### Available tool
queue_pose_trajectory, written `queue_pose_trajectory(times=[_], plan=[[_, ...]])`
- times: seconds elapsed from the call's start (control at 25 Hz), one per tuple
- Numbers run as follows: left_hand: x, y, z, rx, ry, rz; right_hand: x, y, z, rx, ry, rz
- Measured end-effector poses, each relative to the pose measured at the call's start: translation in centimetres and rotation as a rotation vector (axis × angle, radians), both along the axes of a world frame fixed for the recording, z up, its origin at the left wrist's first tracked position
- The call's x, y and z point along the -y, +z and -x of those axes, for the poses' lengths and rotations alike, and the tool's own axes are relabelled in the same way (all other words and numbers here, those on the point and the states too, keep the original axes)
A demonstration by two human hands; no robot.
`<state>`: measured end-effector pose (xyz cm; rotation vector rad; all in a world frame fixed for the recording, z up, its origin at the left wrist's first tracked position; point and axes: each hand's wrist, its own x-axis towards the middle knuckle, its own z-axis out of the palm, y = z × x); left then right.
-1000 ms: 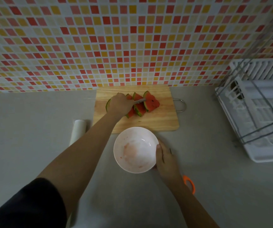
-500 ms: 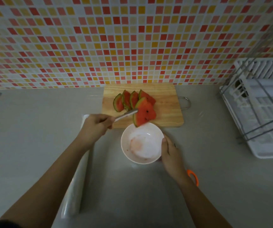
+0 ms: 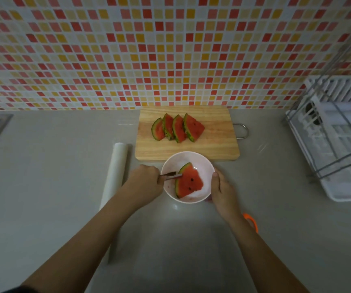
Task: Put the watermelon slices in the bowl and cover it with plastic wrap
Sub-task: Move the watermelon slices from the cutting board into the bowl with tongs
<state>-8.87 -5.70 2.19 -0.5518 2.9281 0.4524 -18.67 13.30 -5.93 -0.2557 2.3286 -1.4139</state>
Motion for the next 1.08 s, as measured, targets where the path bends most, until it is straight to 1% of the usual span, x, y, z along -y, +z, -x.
queue_pose_trajectory(times=[0.08,0.16,0.2,0.24,0.28,0.36,0.44,0.48,0.56,0.76,0.92,1.08], plan=[[-0.2,0.9,-0.1,-0.013,-0.010,0.024,0.0,0.0,0.0,0.012,0.005,0.005],[0.6,2.1,0.1,-0.144,0.014,0.010,-0.1,0.1,0.0,0.023,0.001,0.020],[1.4,2.7,0.6,-0.227,0.063,-0.028,-0.1,0.2,-0.1,0.030,-0.004,0.033],[2.2,3.1,1.5,-0.290,0.139,-0.085,-0.1,0.2,-0.1,0.035,-0.003,0.040],[3.0,3.3,2.7,-0.301,0.237,-0.172,-0.1,0.2,-0.1,0.038,0.002,0.042],[3.6,2.7,5.5,-0.217,0.411,-0.397,-0.1,0.3,-0.2,0.051,-0.001,0.050],[3.3,1.3,7.9,-0.157,0.470,-0.577,-0.1,0.2,-0.2,0.063,-0.021,0.054],[3.1,0.5,8.8,-0.149,0.471,-0.621,-0.1,0.3,-0.1,0.071,-0.029,0.057],[2.7,-0.6,10.0,-0.157,0.492,-0.648,-0.2,0.2,-0.1,0.073,-0.023,0.056],[3.2,-1.5,10.6,-0.276,0.552,-0.689,-0.1,0.3,-0.1,0.061,-0.028,0.069],[3.0,-1.7,10.2,-0.225,0.533,-0.694,-0.1,0.6,-0.3,0.071,-0.044,0.069],[1.8,-2.2,11.3,-0.185,0.446,-0.670,-0.2,0.5,-0.3,0.040,-0.019,0.046]])
